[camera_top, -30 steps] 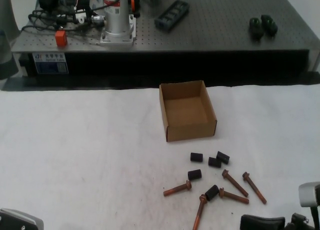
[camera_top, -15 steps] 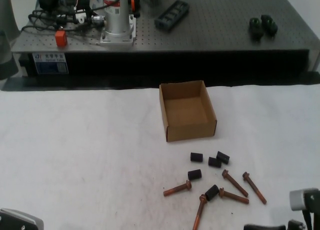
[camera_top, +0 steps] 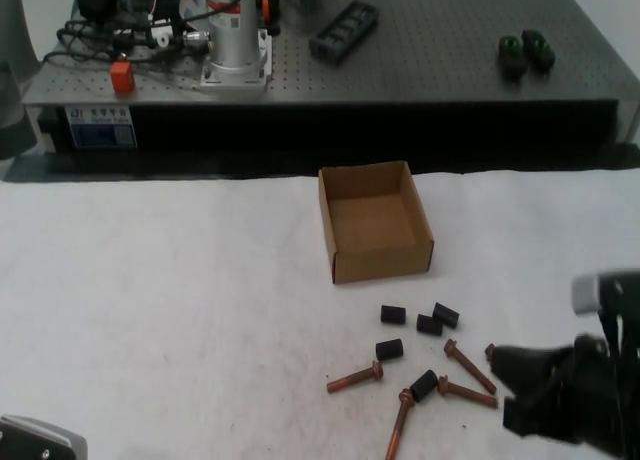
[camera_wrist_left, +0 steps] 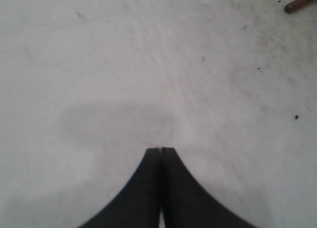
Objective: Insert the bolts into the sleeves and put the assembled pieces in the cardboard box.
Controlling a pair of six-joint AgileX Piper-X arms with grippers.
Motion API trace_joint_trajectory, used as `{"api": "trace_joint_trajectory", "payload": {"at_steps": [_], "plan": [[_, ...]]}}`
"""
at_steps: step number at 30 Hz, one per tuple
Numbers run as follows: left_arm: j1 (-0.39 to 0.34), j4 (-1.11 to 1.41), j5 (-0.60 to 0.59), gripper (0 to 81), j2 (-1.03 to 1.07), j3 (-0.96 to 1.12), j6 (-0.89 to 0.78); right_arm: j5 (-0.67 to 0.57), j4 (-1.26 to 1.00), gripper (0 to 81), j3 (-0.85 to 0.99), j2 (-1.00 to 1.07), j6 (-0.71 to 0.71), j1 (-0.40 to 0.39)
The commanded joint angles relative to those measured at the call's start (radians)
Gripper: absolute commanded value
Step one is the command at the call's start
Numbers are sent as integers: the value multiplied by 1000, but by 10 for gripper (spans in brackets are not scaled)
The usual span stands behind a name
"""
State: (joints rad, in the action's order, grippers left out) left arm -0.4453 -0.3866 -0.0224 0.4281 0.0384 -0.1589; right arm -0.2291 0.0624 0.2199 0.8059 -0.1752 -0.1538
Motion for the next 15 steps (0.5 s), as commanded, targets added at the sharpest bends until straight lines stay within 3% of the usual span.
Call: {"api": "trace_joint_trajectory", "payload": {"at_steps": [1, 6, 11, 13, 15], "plan": [[-1, 51, -49, 7, -3, 5, -57, 140, 247, 0, 159, 82, 167, 0], [-1, 174, -132, 7, -3, 5, -158, 247, 526, 0, 364, 279, 304, 3], [-1, 273, -191, 5, -3, 5, -203, 256, 654, 2, 516, 482, 330, 34], [-1, 293, -215, 11, -3, 5, -208, 256, 693, 39, 579, 564, 376, 58], [-1, 300, -243, 62, -3, 5, -208, 256, 712, 132, 633, 632, 421, 78]]}}
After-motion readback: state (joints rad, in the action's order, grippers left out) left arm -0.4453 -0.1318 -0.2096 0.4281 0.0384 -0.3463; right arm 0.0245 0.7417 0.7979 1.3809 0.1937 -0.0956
